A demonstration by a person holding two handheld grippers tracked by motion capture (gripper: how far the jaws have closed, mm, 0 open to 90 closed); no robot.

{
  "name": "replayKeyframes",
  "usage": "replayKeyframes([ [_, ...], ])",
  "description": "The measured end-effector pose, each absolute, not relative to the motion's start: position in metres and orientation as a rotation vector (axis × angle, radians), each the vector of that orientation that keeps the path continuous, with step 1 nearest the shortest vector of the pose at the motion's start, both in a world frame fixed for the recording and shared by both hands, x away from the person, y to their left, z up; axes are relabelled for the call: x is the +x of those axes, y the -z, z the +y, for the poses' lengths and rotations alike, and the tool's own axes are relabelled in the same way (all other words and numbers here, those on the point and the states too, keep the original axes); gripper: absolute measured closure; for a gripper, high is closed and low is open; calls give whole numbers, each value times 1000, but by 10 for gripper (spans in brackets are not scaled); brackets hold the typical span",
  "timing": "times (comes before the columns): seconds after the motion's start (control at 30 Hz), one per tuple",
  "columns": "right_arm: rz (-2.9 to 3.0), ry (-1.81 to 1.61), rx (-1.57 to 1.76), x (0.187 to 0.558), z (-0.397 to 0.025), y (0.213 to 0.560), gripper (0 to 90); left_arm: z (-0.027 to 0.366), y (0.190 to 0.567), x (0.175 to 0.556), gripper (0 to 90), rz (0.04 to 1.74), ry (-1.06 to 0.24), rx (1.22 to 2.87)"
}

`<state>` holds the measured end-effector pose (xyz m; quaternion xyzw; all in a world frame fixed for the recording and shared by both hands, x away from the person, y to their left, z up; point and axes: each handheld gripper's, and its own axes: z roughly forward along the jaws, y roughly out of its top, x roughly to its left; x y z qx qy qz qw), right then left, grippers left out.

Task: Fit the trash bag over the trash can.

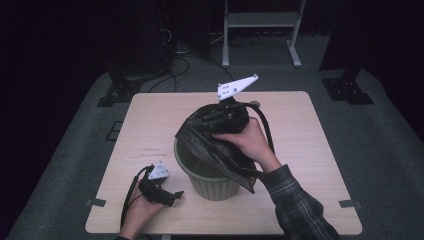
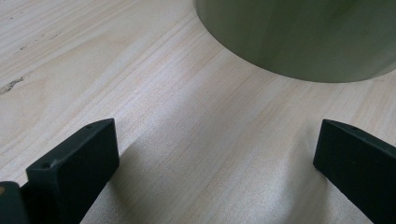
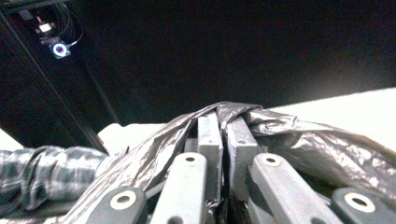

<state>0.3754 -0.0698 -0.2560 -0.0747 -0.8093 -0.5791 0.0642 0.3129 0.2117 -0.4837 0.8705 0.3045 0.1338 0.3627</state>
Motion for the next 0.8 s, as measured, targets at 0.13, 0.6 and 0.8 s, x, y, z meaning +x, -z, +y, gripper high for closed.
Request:
replayKeyframes([
  [0.13, -2455, 1695, -258, 373, -84, 264, 867, 212, 484, 313, 0, 782, -345, 2243],
  [0.6, -2667, 1480, -363, 372, -104, 286, 846, 212, 484, 313, 0, 782, -344, 2242],
  [0.8, -2707, 1470, -390, 367, -121, 290, 841, 212, 484, 313, 0, 783, -344, 2242],
])
